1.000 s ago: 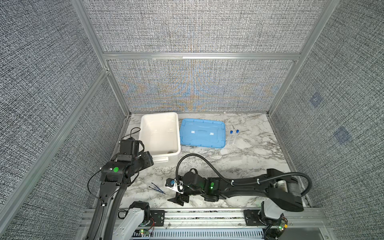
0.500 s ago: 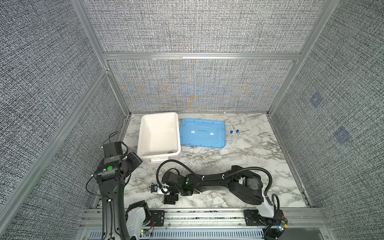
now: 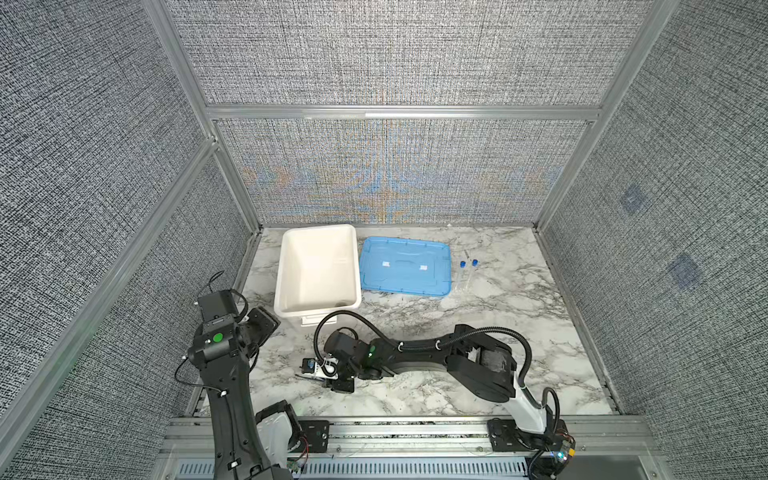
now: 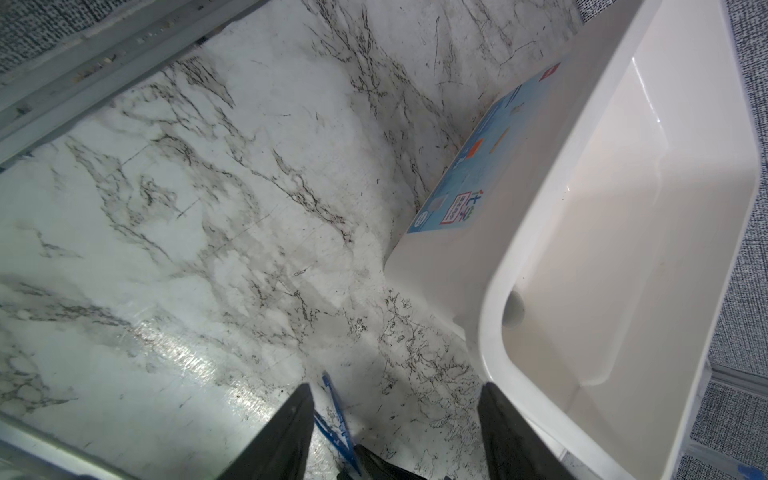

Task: Organize the chemistry lab equipment
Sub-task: 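Withdraw the left gripper from the bin while the right gripper reaches the blue tweezers, then close the right gripper on the blue tweezers' joined end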

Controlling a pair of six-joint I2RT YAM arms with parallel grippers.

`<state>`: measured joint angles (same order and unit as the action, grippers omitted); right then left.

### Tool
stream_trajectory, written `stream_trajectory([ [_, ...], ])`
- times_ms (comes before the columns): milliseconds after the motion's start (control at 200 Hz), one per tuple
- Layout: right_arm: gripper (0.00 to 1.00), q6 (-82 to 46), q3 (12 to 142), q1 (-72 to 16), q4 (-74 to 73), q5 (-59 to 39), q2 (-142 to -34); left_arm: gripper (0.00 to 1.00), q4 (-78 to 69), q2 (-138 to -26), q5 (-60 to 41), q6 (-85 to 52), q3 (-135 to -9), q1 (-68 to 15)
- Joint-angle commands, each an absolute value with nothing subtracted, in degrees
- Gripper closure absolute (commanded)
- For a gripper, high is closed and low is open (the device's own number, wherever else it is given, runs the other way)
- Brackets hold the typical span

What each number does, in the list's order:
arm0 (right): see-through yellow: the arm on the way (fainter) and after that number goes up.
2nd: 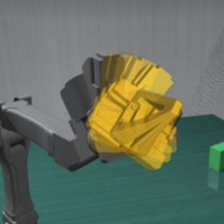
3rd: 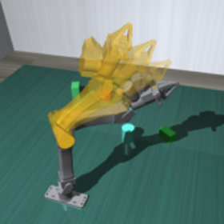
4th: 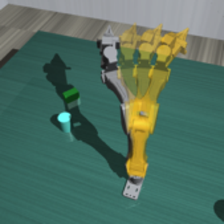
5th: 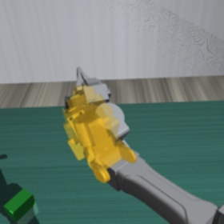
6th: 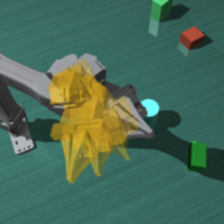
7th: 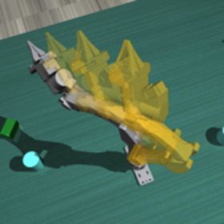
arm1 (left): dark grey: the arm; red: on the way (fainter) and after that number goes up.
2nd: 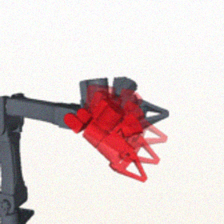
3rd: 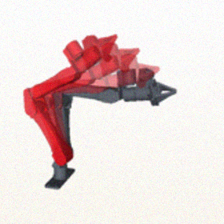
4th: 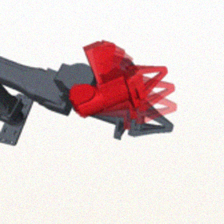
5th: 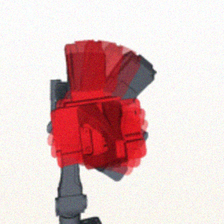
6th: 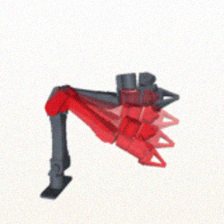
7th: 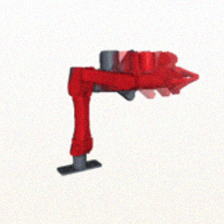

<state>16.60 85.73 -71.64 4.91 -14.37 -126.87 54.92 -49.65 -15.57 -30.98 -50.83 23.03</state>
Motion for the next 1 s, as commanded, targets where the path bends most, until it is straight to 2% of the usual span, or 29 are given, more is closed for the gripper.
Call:
stream_trajectory([
  [0, 0.88, 15.04, 86.17, -71.54, 12.48, -14.63, -128.17, 0.34, 53.0, -49.24, -15.56, -29.33, -49.43, 23.1],
  [40, 0.94, 15.12, 85.88, -71.46, 12.14, -15.11, -127.89, 0.34, 53.32, -49.22, -14.86, -29.29, -49.36, 23.07],
  [250, 1.0, 12.28, 79.87, -71.45, 6.09, -13.22, -123.47, 0.29, 50.61, -46.06, -16.15, -27.95, -46.89, 23.08],
  [345, 1.0, 9.68, 77.73, -71.43, 5.27, -13.55, -120.22, 0.29, 50.14, -45.19, -16.17, -27.95, -46.64, 23.08],
  [500, 1.0, 5.36, 77.59, -71.01, 12.42, -17.3, -114.13, 0.29, 49.95, -44.76, -16.55, -28.13, -46.41, 23.05],
  [620, 1.0, 4.02, 74.29, -71.02, 15.13, -16.12, -107.75, 0.29, 50.6, -45.23, -13.59, -27.71, -47.29, 23.09],
  [760, 1.0, 0.57, 76.9, -70.86, 24.06, -13.48, -102.64, 0.28, 51.82, -47.01, -10.25, -26.52, -49.47, 23.11],
  [995, 1.0, -1.95, 81.01, -69.43, 27.28, -21.3, -97.16, 0.29, 48.34, -45.62, -14.61, -25.97, -47.38, 23.08],
])
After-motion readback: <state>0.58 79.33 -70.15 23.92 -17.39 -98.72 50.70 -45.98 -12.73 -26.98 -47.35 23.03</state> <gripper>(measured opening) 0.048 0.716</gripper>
